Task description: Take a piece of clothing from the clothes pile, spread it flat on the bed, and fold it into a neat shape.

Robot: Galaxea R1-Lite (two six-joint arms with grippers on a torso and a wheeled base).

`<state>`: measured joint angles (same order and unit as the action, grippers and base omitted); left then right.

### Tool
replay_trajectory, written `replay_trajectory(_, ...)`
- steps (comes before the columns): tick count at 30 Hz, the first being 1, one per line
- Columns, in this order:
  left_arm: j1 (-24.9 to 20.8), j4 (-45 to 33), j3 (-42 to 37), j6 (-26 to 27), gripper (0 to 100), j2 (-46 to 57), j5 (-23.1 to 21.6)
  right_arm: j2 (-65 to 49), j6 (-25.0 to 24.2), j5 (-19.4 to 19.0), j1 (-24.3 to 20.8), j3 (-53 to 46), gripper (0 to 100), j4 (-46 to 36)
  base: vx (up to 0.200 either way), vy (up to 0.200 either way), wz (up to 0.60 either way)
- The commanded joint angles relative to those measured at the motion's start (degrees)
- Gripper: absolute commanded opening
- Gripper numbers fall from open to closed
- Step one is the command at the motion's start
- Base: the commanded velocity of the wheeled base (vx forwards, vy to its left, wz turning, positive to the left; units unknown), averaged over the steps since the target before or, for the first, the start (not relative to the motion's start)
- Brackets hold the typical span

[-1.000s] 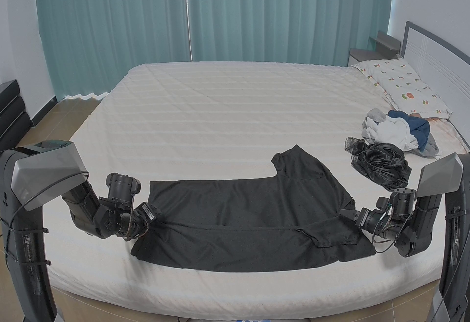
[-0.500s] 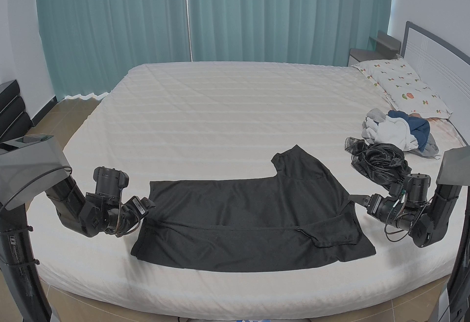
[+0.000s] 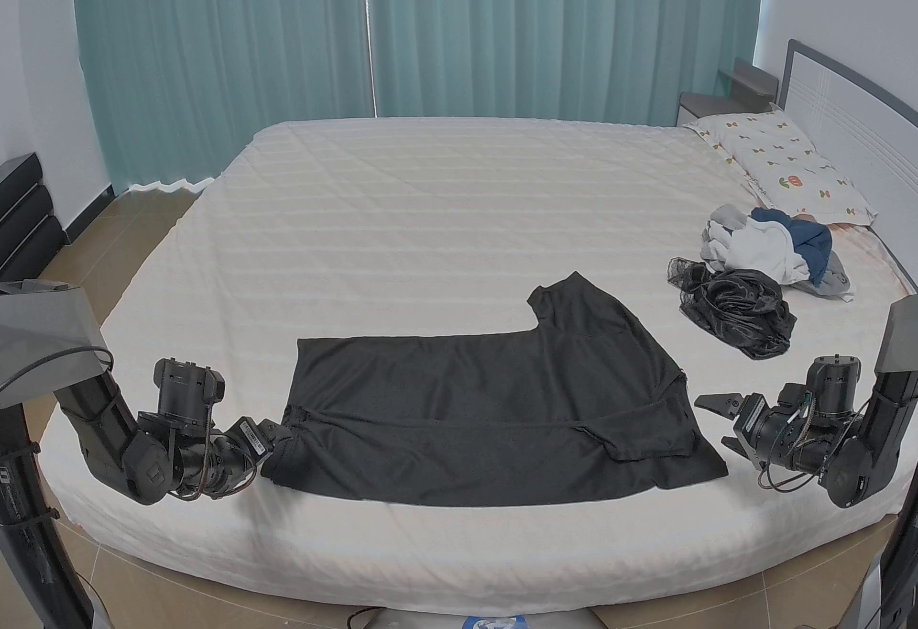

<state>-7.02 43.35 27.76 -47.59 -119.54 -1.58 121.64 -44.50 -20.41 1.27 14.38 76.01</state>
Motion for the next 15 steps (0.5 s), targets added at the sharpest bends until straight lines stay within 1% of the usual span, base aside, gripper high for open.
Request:
replay_trajectory(1, -0.27, 0.16, -0.78, -0.75, 100, 0.45, -0.70, 0.62, -0.24, 0.02, -0.48, -0.50, 100, 0.10, -0.200, 0.000, 0.00)
replay_trajectory(2, -0.27, 0.16, -0.34, -1.80, 100, 0.27, -1.32, 0.71, -0.33, 0.02, -0.83, -0.67, 100, 0.10, -0.200, 0.000, 0.00)
replay_trajectory(7, -0.45, 0.33, 1.42, -2.77, 100, -1.22, -1.58, 1.15, -0.50, 0.28, -0.92, -0.59, 100, 0.10, 0.000, 0.000, 0.00)
replay_trajectory(11, -0.80, -0.20, 6.61, -4.88, 100, -4.91, -0.79, 1.76, -2.00, 0.54, -1.71, -0.15, 100, 0.10, 0.000, 0.000, 0.00)
replay_trajectory(15, -1.42, -0.20, 9.33, -5.67, 100, -6.76, 0.53, 2.38, -2.17, 0.63, -1.88, -0.15, 100, 0.28, 0.000, 0.000, 0.00)
